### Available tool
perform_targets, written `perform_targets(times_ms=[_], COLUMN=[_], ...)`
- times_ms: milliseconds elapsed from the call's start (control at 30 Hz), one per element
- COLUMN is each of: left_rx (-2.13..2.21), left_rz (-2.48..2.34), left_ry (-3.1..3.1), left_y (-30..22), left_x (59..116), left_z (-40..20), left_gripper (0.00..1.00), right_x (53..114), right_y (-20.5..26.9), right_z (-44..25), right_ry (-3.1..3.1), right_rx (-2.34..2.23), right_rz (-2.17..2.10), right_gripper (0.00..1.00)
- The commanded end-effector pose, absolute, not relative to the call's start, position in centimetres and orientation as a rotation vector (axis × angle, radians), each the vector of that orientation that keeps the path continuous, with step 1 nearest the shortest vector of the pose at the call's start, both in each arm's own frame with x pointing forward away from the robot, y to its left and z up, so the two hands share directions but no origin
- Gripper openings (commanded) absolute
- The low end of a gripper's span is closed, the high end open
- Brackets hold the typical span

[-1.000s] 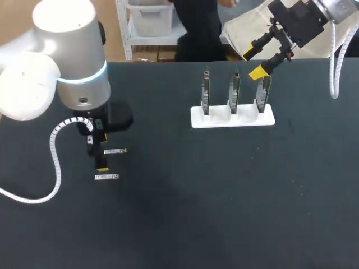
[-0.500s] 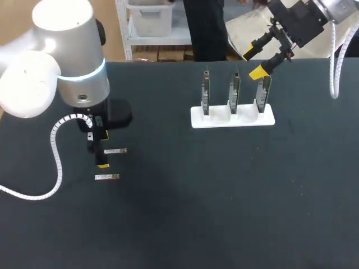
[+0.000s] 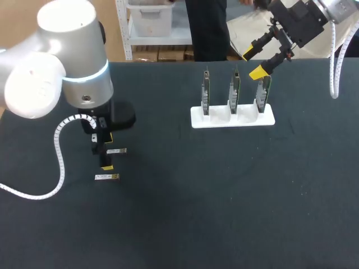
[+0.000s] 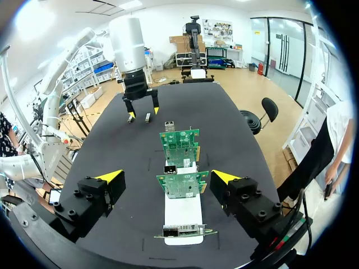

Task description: Pick up the optical module with the left hand, and insert it into the network port with the right hand.

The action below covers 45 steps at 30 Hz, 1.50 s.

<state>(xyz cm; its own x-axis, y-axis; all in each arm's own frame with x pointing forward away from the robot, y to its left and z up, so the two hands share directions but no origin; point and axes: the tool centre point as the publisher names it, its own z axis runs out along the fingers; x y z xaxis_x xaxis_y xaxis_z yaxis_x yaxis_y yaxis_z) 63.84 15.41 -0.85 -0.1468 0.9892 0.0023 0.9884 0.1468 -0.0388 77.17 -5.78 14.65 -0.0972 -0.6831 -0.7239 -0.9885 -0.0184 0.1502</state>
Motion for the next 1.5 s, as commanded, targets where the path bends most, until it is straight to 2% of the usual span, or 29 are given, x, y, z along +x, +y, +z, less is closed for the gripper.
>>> perform_targets(times_ms=[33,1000,1033,1100,1167,1500], left_rx=[-2.027,-1.99,-1.985,-1.974,-1.958,-1.911], left_rz=[0.048,0.04,0.034,0.031,0.029,0.042], left_ry=[-2.353,-2.357,-2.357,-2.364,-2.366,-2.387], left_y=[15.4,15.8,15.9,16.0,16.3,17.0], left_x=[64.2,63.8,63.8,63.7,63.6,63.2], left_z=[-1.1,-1.7,-1.7,-1.7,-1.8,-2.0], left_gripper=[1.0,0.98,0.54,0.22,0.0,0.0], right_x=[77.0,77.0,77.0,77.0,77.0,77.0], right_y=[-5.8,-5.8,-5.8,-5.8,-5.8,-5.8], right_z=[14.6,14.6,14.6,14.6,14.6,14.6], right_ry=[1.82,1.82,1.82,1.82,1.82,1.82], right_rx=[-1.735,-1.735,-1.735,-1.735,-1.735,-1.735], right_rz=[0.91,0.91,0.91,0.91,0.91,0.91], right_gripper=[1.0,1.0,1.0,1.0,1.0,1.0])
